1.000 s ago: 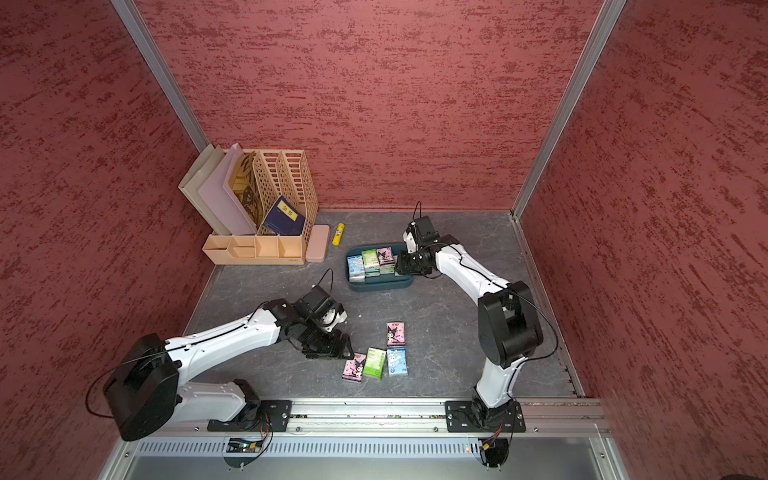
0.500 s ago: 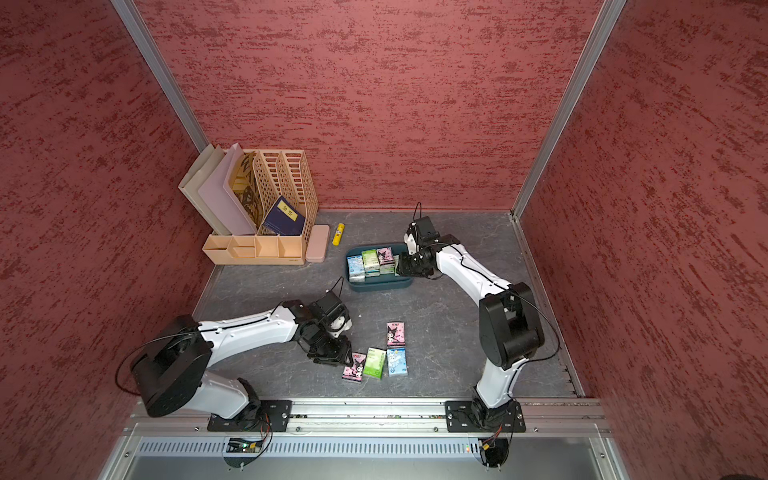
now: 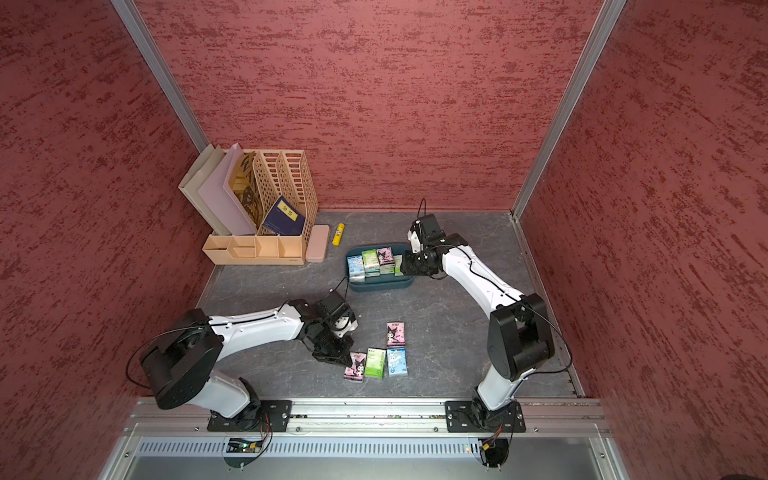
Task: Put the pocket tissues into the storage box
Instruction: Pick up the pocket tissues from the center of the board.
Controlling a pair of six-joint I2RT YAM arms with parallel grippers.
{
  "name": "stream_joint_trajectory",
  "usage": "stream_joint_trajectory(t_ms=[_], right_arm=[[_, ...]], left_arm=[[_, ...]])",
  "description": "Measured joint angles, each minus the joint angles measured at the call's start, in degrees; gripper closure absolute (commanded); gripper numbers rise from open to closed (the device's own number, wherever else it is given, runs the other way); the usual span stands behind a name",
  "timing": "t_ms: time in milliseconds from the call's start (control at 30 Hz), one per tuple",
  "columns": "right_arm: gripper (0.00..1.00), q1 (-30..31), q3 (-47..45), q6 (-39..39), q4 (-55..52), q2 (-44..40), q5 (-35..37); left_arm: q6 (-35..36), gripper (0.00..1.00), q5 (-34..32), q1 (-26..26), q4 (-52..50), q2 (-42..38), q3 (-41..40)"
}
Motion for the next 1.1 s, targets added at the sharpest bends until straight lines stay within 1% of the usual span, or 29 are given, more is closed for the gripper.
stream_joint_trajectory(t_ms=[200,267,367,400,533,600,700,900,1000,1100], right_arm=[[0.55,0.00,0.00,-0.02,-0.13,-0.02,0.09],[0.55,0.00,0.00,0.00,0.02,-0.07,-0.04],[0.55,0.00,0.00,0.02,0.68,-0.22,-0.94],[0.55,0.00,0.00,0.02,1.03,-0.28,-1.51],[0.53,0.02,0.00,0.50,2.69,-0.59,-4.44],[0.53,0.02,0.00,1.01,3.80,-0.98,-6.45],[0.51,0.63,0.00,1.68,5.75,-2.01,-9.97],[0.52,3.80,1.33,3.56,8.74,-2.38,-15.65],[0.53,5.42,2.71,4.50,10.03,-1.53,-17.22],[0.53,6.78,4.87,4.98,10.99,0.76,-17.86]], left_arm=[[0.02,1.00,-0.55,0.44,0.00,-0.66,-0.02],[0.17,1.00,-1.33,1.57,0.02,-1.97,-0.07],[0.79,1.00,-2.16,5.79,0.63,-6.16,-0.07],[1.16,1.00,-2.12,8.02,1.14,-7.98,0.20],[2.62,1.00,-1.75,15.13,2.54,-10.64,4.57],[3.21,1.00,-0.92,18.21,3.96,-9.90,8.26],[3.61,1.00,0.07,20.76,6.97,-7.21,13.29],[2.43,1.00,2.34,21.44,13.22,-0.96,18.91],[1.97,1.00,3.04,21.44,15.39,1.27,20.13],[1.44,1.00,3.56,21.44,16.11,1.64,20.15]])
